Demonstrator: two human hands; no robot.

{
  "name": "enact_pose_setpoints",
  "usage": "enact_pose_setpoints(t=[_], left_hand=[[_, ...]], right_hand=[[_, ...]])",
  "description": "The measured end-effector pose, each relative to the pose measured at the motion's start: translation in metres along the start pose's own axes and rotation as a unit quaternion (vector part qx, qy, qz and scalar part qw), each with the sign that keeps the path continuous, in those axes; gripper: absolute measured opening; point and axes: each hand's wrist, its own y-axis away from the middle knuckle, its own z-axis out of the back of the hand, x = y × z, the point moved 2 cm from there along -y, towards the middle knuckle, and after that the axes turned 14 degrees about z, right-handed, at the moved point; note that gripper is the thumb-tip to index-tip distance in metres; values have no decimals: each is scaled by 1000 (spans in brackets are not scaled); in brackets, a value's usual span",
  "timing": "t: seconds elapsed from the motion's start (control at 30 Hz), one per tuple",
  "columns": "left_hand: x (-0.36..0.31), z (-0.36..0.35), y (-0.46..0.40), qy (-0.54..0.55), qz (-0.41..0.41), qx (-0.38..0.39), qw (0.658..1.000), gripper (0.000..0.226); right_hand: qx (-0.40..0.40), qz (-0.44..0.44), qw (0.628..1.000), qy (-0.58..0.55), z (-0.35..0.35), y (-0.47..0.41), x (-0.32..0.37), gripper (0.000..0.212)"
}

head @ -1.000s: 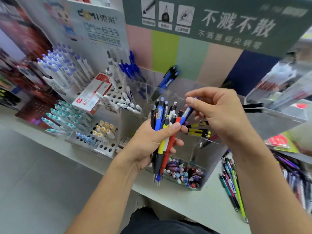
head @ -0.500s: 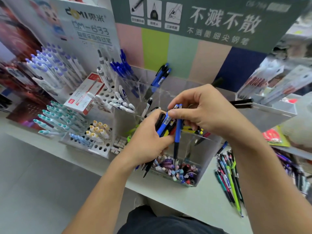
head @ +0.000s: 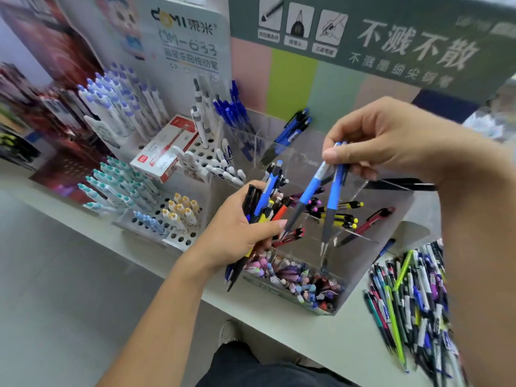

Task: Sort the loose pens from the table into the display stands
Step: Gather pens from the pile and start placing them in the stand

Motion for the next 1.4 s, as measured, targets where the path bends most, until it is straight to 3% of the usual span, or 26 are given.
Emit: enact_pose_setpoints(t=[0.1,0.33,0.43,0.53,0.6,0.67,0.73,0.83,1.17,1.4], left_hand=[[-7,-2,1,-61,-33,36,997,38],[-18,11,-2,-87,-1,85,993,40],[-20,10,-4,-84,-3,80,993,37],[-13,13,-7,-69,14,63,996,36],[-5,16,-5,-26,32,58,997,32],[1,17,-4,88,64,58,992,20],[3,14,-5,215,97,61,970,13],[1,10,-8,325,95,66,939,14],[-3,13,-5,321,76,51,943,18],[-3,10,-2,328,87,26,940,21]], right_hand=[[50,-10,999,8,-22,-19,-5,10],[88,11,996,-17,-32,-29,-6,15],[67,15,998,-6,-28,-30,-6,12],[-13,44,998,34,-4,-22,6,11],[-95,75,990,70,24,-13,22,17],[-164,114,970,142,45,-11,37,20],[-194,136,946,223,48,-19,46,18],[-190,131,915,331,29,-43,48,16],[-133,80,853,499,0,-91,60,23],[-154,77,846,504,-3,-96,51,18]])
